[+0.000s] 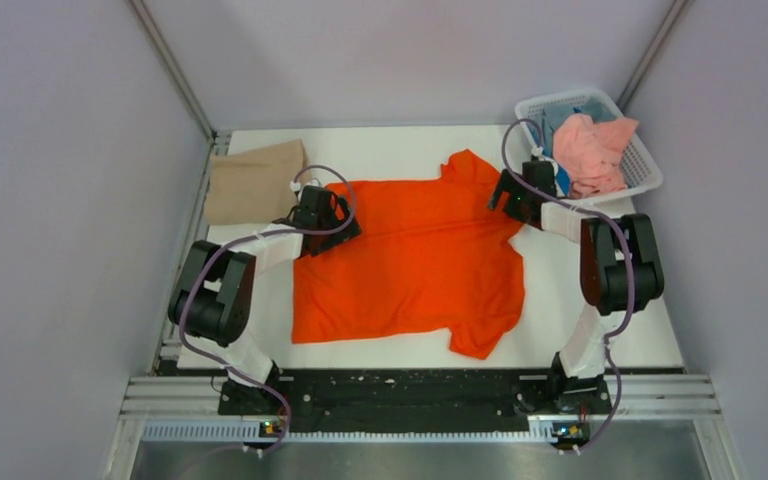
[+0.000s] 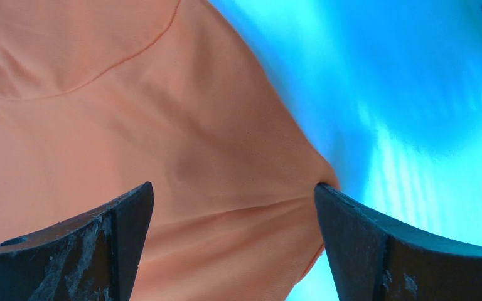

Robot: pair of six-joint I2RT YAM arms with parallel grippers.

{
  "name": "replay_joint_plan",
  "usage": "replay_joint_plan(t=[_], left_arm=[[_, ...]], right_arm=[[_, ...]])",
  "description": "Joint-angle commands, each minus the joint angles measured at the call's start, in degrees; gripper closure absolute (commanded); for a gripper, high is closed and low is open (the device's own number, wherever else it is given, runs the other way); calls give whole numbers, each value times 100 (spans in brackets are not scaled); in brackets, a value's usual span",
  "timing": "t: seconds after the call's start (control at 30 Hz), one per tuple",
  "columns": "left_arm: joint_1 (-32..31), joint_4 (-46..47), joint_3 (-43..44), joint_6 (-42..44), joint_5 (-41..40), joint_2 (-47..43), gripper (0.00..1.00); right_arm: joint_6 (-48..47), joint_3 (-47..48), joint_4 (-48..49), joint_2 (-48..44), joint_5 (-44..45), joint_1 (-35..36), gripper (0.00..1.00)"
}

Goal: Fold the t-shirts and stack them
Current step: Flatten out the tshirt

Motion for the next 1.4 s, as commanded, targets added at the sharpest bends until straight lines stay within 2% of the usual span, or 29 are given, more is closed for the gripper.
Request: replay_joint_plan(t=[0.0,0.13,0.27,0.43,0.57,0.67,0.9,1.0,1.07,1.13,1.37], left_arm=[[147,-722,-425,94,-328,112,2],[149,-724,-330,99,-96,124,2],[149,-584,-320,118,152,67,2],[151,-571,-415,139,194,-94,2],[155,-453,-601,141,138,-312,2],[150,-416,-623,168,188,-358,2],[148,-284,-693,185,370,-321,3],[154,-293,-695,181,391,-304,3],[151,-309,-707,178,358,-337,3],[148,-334,-735,177,293,-398,3],[150,-545,-717,177,-5,-574,3]], right_arm=[[94,-109,-885,-392,575,-147,2],[-42,-246,-863,-888,79,-58,2],[-333,-452,-1031,-1576,-92,513,2],[-119,-1374,-1073,-2680,-173,1097,2],[435,-2451,-1242,-3866,-77,1112,2],[540,-3249,-1180,-4573,-600,1114,2],[731,-4079,-1334,-5027,-799,961,1],[889,-4270,-1352,-5006,-645,704,1],[1012,-4224,-1724,-4896,-412,460,1],[1257,-4115,-2252,-4917,465,372,1],[2109,-3767,-3547,-6126,1438,367,1]])
